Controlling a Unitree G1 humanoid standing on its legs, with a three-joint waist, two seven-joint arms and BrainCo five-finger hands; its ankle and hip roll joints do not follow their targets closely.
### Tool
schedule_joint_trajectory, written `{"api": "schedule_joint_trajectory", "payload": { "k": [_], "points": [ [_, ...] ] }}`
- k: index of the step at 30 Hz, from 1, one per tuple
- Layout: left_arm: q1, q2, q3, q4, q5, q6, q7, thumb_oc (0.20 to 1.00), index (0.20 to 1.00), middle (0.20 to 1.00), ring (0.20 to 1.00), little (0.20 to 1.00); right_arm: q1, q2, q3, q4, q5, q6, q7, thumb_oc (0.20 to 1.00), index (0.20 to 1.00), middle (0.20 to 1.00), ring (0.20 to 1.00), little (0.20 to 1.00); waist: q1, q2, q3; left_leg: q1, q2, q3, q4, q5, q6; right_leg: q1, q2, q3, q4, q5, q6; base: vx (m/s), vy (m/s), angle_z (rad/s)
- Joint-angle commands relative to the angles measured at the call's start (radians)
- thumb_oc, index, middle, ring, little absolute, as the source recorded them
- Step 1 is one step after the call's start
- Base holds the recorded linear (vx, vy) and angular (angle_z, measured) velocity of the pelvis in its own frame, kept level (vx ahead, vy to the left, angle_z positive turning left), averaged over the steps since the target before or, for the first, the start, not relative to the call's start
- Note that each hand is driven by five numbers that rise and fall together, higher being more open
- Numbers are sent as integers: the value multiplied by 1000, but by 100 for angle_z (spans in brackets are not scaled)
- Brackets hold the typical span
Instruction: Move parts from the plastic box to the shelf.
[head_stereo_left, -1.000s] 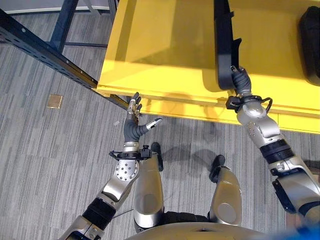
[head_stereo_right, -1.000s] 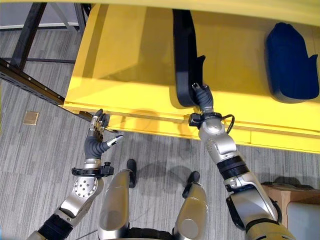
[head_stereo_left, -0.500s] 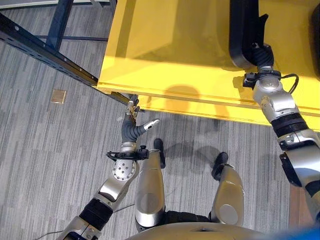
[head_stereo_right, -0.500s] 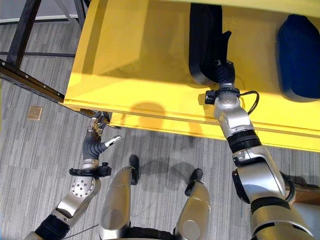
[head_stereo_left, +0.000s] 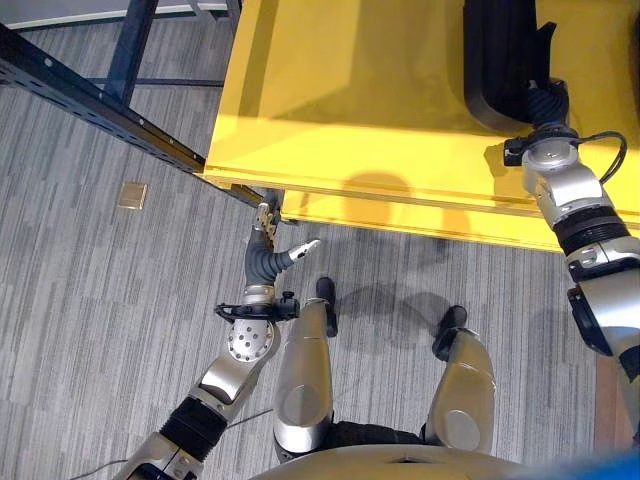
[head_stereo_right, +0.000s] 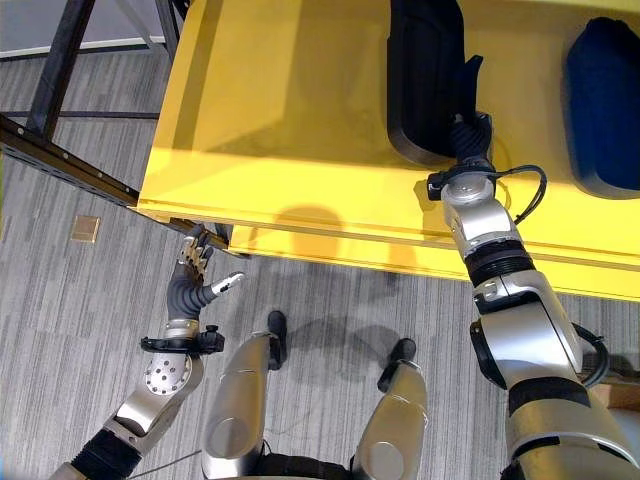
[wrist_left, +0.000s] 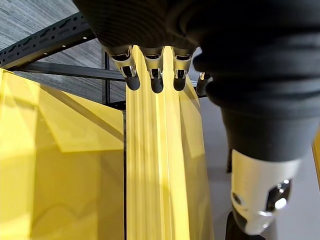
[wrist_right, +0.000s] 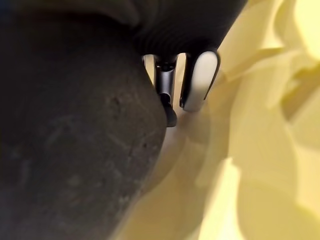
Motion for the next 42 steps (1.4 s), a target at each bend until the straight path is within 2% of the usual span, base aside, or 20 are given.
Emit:
{"api": "schedule_joint_trajectory", "payload": {
  "k": [1, 14, 21, 23, 25, 31, 42],
  "points": [
    [2, 15, -16, -46, -19, -54, 11, 1000, 1000, 1000, 1000, 1000, -39, -41, 33, 23, -8, 20, -1, 200, 200, 200, 200, 200, 33, 3, -32, 52, 29, 94, 26, -72, 36, -24, 4, -114, 103, -34, -49, 0, 0, 0],
    [-20, 3, -14, -44, -1, -44, 39, 1000, 1000, 1000, 1000, 1000, 2, 23, 37, 28, 33, 33, -18, 200, 200, 200, 200, 200, 21, 2, -32, 67, 34, 106, 20, -69, 32, -17, 6, -108, 100, -34, -47, 3, 1, -1],
    [-21, 3, -3, -35, -11, -25, 37, 1000, 1000, 1000, 1000, 1000, 53, 55, 3, 26, 165, 56, -46, 200, 200, 200, 200, 200, 12, 2, -32, 72, 29, 106, 27, -77, 32, -14, 10, -97, 108, -39, -47, 8, 4, -1],
    [-24, -9, -11, -28, 10, -41, 65, 1000, 1000, 1000, 1000, 1000, 76, 70, 7, 22, 94, 30, -38, 200, 200, 200, 200, 200, 0, 2, -32, 76, 31, 112, 31, -81, 35, -12, 14, -89, 99, -36, -48, 0, 0, 0],
    [-29, -10, -10, -36, 7, -26, 70, 1000, 1000, 1000, 1000, 1000, 86, 75, 3, 13, 136, 55, -35, 200, 200, 200, 200, 200, -4, 5, -32, 76, 31, 112, 35, -82, 35, -13, 13, -83, 103, -38, -47, 8, 38, -3],
    [-31, -20, -5, -38, -40, -35, 52, 1000, 1000, 1000, 1000, 1000, 116, 90, 4, 6, 97, 33, -31, 200, 200, 200, 200, 200, -12, 5, -32, 79, 34, 118, 38, -84, 35, -12, 13, -79, 95, -31, -45, 0, 5, 0],
    [-42, -18, -22, -44, -49, -13, 57, 1000, 1000, 1000, 1000, 1000, 120, 95, 11, -9, 59, 66, -38, 200, 200, 200, 200, 200, -16, 7, -32, 89, 34, 119, 27, -76, 32, -1, 9, -84, 77, -19, -37, 0, 0, 0]
  ]
}}
